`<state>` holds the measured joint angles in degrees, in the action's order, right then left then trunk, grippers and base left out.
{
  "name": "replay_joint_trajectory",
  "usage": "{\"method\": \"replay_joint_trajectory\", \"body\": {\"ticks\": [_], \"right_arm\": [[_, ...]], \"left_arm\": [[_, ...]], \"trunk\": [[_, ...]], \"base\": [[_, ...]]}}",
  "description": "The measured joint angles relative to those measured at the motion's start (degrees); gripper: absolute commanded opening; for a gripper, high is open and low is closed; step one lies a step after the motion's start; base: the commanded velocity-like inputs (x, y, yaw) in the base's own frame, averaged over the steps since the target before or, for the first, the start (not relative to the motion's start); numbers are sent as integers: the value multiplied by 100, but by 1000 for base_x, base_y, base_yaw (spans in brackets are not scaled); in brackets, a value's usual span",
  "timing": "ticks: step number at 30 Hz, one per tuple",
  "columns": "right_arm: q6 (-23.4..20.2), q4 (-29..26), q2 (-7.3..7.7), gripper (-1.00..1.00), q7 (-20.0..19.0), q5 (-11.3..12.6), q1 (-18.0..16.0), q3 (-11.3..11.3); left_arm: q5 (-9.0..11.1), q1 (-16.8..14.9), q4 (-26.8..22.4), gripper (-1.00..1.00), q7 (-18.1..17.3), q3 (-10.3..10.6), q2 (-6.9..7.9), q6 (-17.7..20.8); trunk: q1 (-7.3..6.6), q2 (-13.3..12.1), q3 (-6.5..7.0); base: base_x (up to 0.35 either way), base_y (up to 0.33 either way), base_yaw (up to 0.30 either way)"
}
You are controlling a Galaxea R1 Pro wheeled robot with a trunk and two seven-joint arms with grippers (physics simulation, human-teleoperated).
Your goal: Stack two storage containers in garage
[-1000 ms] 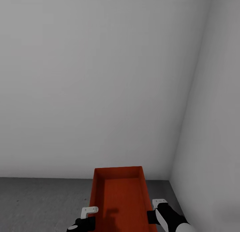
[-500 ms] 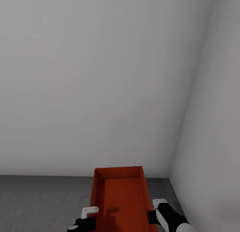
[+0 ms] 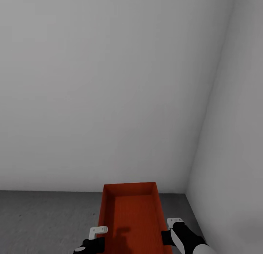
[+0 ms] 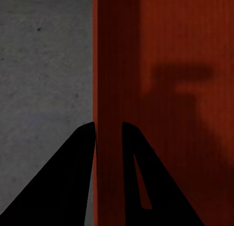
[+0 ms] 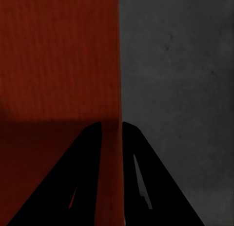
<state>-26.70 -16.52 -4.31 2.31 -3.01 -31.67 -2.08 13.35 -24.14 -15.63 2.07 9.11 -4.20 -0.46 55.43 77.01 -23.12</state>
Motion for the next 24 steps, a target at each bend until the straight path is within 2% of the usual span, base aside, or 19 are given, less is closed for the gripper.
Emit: {"method": "replay_joint_trajectory", "body": {"ticks": [24], "right_arm": [[1,2,-6,-100,9,2,0,-1]], "left_arm": [[-4,0,-1,-100,-8,-4,6,3]], "trunk": [[527,963,-431]], "base": [[0,0,0]]}}
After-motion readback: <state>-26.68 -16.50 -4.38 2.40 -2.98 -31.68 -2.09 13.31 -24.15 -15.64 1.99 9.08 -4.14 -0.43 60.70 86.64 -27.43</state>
